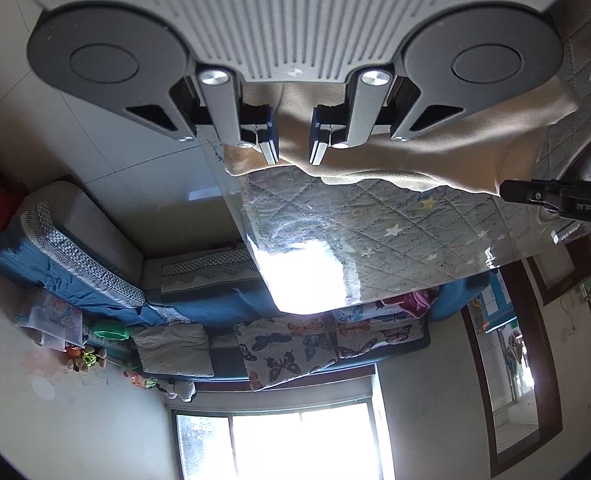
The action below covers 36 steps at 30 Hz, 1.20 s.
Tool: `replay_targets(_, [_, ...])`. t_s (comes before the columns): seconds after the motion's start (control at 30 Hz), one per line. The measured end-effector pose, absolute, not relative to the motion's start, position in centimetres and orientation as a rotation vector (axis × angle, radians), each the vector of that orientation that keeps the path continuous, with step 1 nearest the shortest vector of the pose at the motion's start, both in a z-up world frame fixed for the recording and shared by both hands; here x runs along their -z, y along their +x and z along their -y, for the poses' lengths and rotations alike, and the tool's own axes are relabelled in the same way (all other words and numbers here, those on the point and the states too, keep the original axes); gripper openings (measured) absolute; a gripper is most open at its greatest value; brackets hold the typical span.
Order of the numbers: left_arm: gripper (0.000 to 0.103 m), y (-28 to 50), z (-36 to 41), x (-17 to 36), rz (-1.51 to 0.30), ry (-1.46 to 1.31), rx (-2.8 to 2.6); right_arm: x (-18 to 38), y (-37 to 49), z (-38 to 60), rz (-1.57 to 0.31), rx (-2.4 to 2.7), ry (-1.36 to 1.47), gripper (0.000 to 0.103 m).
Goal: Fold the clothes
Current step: 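Lower the folded sweatshirt onto the table with both grippers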
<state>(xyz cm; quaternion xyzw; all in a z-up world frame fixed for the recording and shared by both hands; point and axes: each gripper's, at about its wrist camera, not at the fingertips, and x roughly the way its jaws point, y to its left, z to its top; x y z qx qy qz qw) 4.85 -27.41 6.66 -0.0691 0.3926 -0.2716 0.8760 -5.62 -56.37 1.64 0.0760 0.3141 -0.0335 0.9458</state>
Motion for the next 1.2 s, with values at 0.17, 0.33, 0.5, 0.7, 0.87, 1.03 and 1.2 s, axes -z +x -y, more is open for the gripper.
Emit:
replay_targets(0.17, [0.024,5.8,29.5,-5.7,-0.847,-0.106,0.612,-1.0,-4.3,56.1,-0.660,0.065,0.139,0.017])
replay_targets(0.33, [0.024,7.0,30.8,-4.3,-0.872,-0.078,0.612,-0.4,-3.8,56.0,-0.669,0.067,0.131,0.021])
replay_targets(0.5, [0.024,7.4,31.0,-3.6,-0.869,-0.066,0.608,-0.4,-3.6,56.2,-0.672,0.068,0.118,0.025])
replay_targets(0.7, [0.024,6.6,30.8,-4.1,-0.853,-0.068,0.612,-1.6,-4.3,55.4,-0.649,0.057,0.078,0.030])
replay_targets(0.87, [0.024,5.5,30.4,-5.0,-0.825,-0.063,0.624,-2.7,-5.9,54.7,-0.637,0.004,0.080,0.030])
replay_targets(1.03, [0.024,3.6,29.7,-5.7,-0.803,-0.051,0.666,-2.9,-7.7,54.0,-0.649,-0.041,0.080,0.030])
replay_targets(1.2, [0.024,1.3,28.9,-5.6,-0.802,-0.031,0.705,-2.7,-9.3,53.6,-0.663,-0.053,0.066,0.030])
